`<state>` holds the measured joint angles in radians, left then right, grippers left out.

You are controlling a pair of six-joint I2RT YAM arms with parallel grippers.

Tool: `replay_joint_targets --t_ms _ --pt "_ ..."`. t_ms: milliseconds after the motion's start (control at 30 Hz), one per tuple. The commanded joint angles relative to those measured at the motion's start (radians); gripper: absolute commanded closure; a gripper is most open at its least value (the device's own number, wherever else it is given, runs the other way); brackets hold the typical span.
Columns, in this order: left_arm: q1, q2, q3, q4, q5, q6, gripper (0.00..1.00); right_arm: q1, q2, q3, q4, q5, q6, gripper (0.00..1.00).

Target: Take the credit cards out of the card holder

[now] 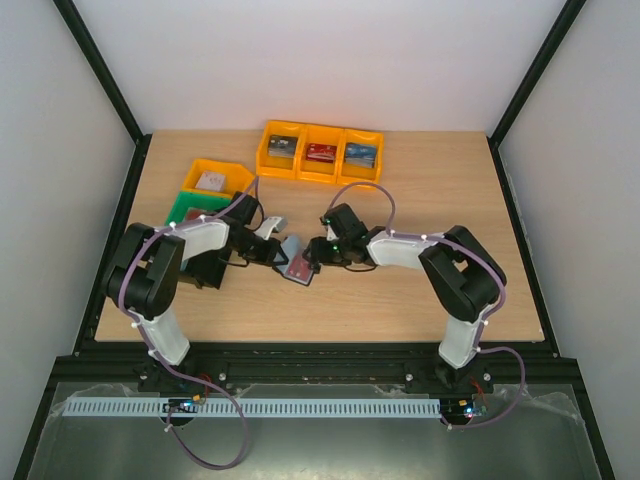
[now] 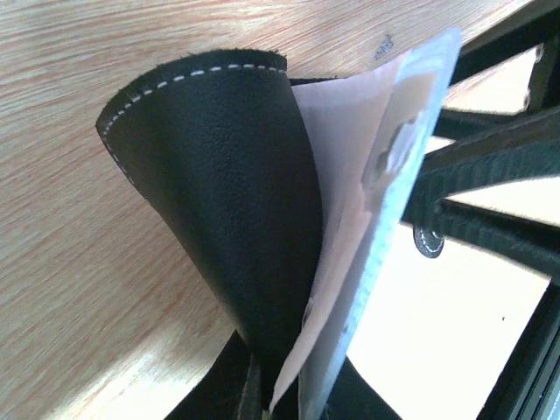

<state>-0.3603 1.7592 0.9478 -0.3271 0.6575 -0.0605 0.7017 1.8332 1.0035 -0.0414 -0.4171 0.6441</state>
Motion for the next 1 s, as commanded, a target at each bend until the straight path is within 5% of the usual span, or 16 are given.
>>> replay_joint_targets --t_ms 0,333,667,967 --pt "-0.002 -0.05 0.034 -0.026 0.014 0.074 0.98 -0.076 -0.112 -0.058 0.083 -0.077 -0.052 0.39" --pt "-0.002 -0.221 0.281 -0.267 -0.014 0.299 0.98 -0.206 -0.5 -0.185 0.234 -0.258 -0.233 0.14" --pt "-0.003 -0.328 0.781 -0.633 0.14 0.426 0.98 -0.209 -0.736 -0.198 0.466 -0.466 -0.292 0.03" --pt "-0.006 -0.394 0.967 -0.753 0.238 0.446 0.98 -0.209 -0.77 -0.142 0.568 -0.525 -0.283 0.01"
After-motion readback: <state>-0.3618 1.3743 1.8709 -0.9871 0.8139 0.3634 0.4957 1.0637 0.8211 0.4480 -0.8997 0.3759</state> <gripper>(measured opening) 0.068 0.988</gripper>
